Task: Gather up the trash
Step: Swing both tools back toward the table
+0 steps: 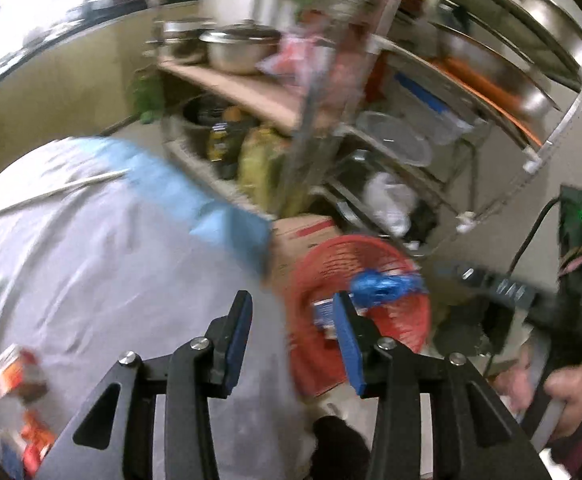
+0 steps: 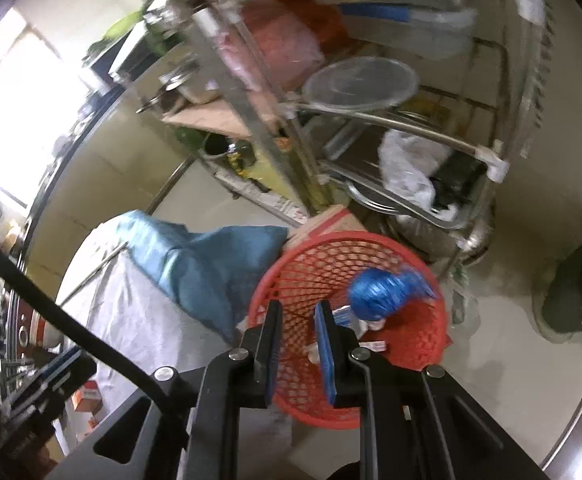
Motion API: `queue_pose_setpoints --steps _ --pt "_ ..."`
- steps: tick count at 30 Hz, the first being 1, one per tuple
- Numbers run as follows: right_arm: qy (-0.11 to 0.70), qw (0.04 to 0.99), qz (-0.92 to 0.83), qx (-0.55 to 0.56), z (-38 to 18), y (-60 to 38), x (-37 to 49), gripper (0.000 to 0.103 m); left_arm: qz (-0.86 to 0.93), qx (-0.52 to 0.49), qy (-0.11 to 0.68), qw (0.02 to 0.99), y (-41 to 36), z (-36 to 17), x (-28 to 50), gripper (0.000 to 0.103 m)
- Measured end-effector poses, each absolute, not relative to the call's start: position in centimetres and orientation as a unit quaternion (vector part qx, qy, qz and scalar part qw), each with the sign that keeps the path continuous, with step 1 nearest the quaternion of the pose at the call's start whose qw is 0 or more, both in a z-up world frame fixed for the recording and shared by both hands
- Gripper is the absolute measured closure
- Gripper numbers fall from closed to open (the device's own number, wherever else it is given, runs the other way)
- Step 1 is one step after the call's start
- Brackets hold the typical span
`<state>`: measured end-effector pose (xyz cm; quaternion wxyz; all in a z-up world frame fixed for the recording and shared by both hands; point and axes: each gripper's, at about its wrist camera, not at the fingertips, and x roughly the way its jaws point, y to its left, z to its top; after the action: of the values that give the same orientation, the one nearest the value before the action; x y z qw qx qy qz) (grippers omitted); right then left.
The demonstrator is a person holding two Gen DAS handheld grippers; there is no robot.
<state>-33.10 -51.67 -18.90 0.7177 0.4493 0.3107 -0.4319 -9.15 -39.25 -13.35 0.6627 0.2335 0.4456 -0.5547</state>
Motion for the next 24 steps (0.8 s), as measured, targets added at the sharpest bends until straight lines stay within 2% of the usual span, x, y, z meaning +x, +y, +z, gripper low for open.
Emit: queue_pose_setpoints --steps 2,7,12,15,18,19,20,24 --pt "0.316 0.734 -0.410 0.440 -18.1 -51.2 -30.9 0.083 -0.522 0.228 0.454 0.685 -36.0 -13.4 -7.2 0.055" --pt "0.339 0.766 -0.350 0.420 -17.1 -49.3 -24.3 0.083 -0.429 0.212 0.479 0.736 -26.8 -13.5 -2.6 0.055" --pt "0.356 0.804 -0.271 0.391 -15.3 -45.6 -16.2 0.083 -0.314 0.186 0.468 0.805 -16.7 -10.9 1.4 0.054" --pt "0.358 0.828 -0.223 0.370 -13.5 -42.5 -11.4 0.083 -0.240 0.162 0.447 0.847 -11.1 -8.3 3.2 0.042" --pt "0.359 0.850 -0.172 0.344 -11.8 -38.5 -7.1 0.069 -0.177 0.134 0.430 0.875 -6.1 -6.2 4.2 0.038" --pt "0.359 0.856 -0.156 0.337 -11.4 -37.2 -6.0 0.059 -0.161 0.125 0.429 0.880 -4.5 -5.8 4.4 0.037" --pt "0.358 0.862 -0.138 0.330 -10.8 -35.6 -4.9 0.040 -0.150 0.120 0.429 0.883 -3.4 -5.6 4.5 0.036" --pt "0.359 0.885 -0.078 0.287 -9.2 -30.0 -2.1 0.038 -0.103 0.094 0.430 0.892 1.2 -4.7 4.8 0.036"
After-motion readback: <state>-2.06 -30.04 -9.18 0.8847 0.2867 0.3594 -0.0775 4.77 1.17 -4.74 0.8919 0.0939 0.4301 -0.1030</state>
